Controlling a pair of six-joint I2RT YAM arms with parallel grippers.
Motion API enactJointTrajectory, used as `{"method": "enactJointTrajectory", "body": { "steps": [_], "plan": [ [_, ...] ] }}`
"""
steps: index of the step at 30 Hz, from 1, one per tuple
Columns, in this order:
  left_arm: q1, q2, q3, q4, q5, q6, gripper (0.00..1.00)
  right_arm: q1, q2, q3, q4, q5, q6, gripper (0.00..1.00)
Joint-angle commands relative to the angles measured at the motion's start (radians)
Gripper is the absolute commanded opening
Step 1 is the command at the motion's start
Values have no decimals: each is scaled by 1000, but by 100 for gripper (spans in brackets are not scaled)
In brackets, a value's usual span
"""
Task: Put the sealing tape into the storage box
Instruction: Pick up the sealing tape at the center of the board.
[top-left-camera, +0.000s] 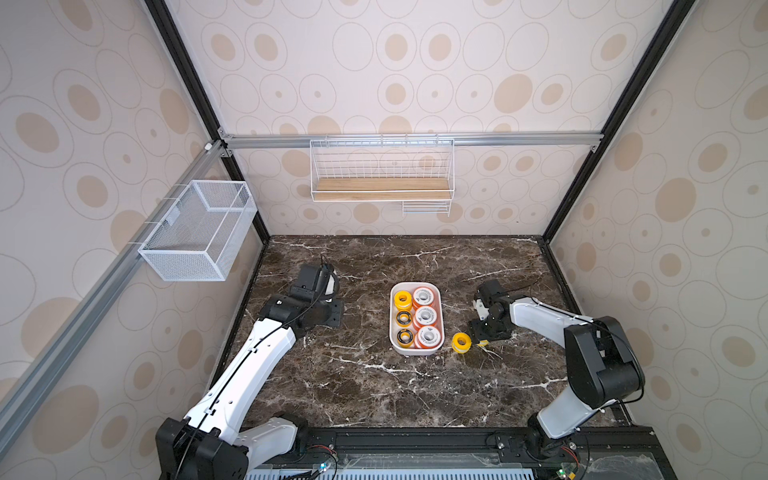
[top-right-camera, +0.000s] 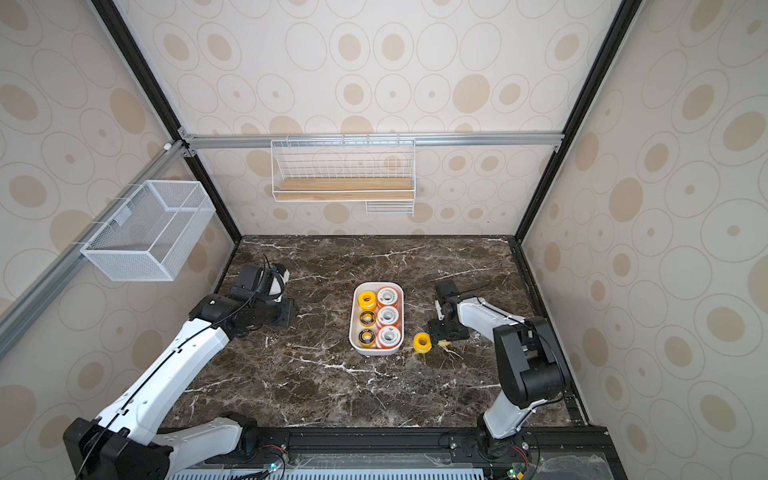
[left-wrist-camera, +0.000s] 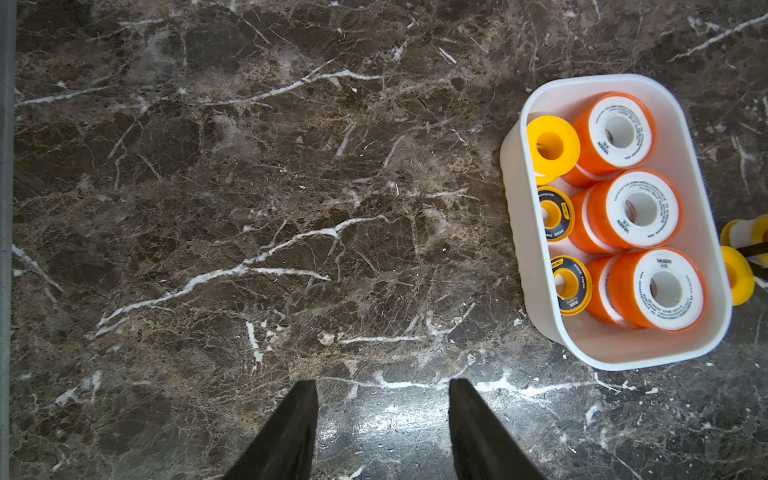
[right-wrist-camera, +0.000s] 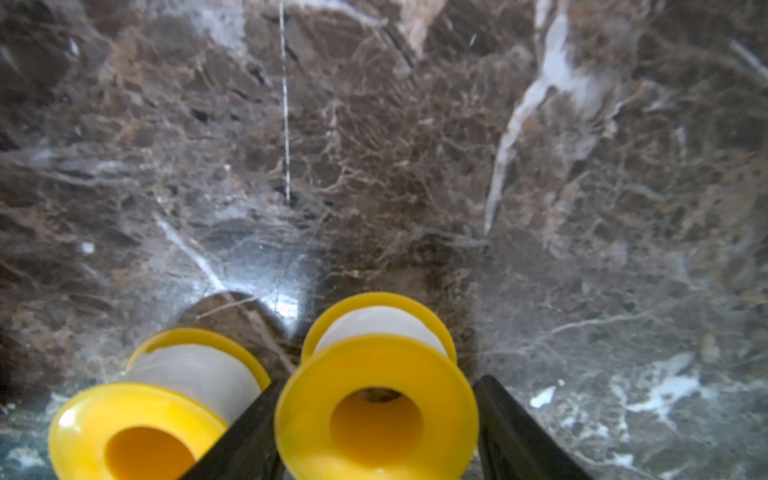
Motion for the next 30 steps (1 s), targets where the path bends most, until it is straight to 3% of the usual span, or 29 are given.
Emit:
{"method": "enactJointTrajectory", "body": {
  "steps": [1, 12, 18, 30],
  "plan": [
    [8, -4, 3, -3, -1, 4, 55, -9, 27, 31, -6, 5, 1, 71],
    [9, -6, 3, -4, 0, 4, 54, -13, -4, 24, -16, 57, 1, 55],
    [10, -8, 3, -4, 0, 5, 55, -15, -85, 22, -46, 45, -7, 55],
    [10, -11, 3, -3, 3, 5, 55, -14, -195, 45, 2, -295, -64, 52]
  ]
}}
